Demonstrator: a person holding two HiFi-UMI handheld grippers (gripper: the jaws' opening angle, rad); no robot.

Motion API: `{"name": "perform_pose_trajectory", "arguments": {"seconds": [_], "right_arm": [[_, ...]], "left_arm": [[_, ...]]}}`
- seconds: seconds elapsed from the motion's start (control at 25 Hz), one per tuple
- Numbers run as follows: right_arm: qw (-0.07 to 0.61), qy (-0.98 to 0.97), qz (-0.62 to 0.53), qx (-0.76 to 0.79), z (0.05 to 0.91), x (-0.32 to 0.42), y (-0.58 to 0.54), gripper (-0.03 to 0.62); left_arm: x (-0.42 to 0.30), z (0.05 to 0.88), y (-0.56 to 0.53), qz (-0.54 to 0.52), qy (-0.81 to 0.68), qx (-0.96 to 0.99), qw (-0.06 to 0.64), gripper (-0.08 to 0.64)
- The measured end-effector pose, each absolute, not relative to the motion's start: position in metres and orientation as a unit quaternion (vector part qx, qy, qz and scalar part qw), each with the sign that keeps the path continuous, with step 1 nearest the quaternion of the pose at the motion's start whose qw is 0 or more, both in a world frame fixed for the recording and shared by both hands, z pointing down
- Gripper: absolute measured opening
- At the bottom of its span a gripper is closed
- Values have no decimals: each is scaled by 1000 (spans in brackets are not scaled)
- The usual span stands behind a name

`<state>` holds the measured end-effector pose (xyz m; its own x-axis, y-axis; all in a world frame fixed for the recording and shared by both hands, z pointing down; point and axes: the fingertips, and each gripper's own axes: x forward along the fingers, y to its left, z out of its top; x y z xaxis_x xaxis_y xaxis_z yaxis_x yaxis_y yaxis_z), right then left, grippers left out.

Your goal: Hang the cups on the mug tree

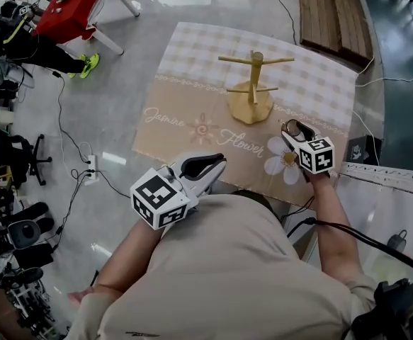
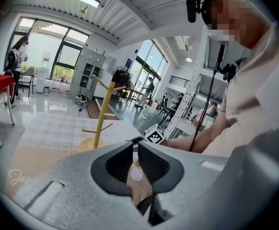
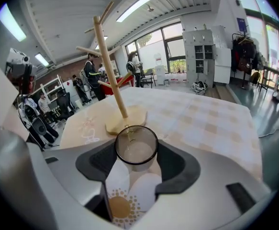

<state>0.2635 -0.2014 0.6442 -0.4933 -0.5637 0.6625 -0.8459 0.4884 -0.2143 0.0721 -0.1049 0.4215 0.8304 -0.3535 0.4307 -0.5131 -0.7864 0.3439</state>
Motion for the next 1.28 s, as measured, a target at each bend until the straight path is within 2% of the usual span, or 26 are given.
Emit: {"name": "perform_pose_trajectory", "arguments": {"seconds": [0.32, 0.44, 1.28], "right_arm": [[138, -834, 359, 395, 602, 259, -219, 270], [114, -831, 369, 400, 590, 262, -227, 270], [137, -819, 288, 477, 558, 257, -278, 270]], "left_arm": [[79, 421, -103, 175, -226, 931, 225, 18], [81, 421, -101, 175, -224, 932, 224, 19], [71, 417, -95, 172, -238, 931, 217, 19]]}}
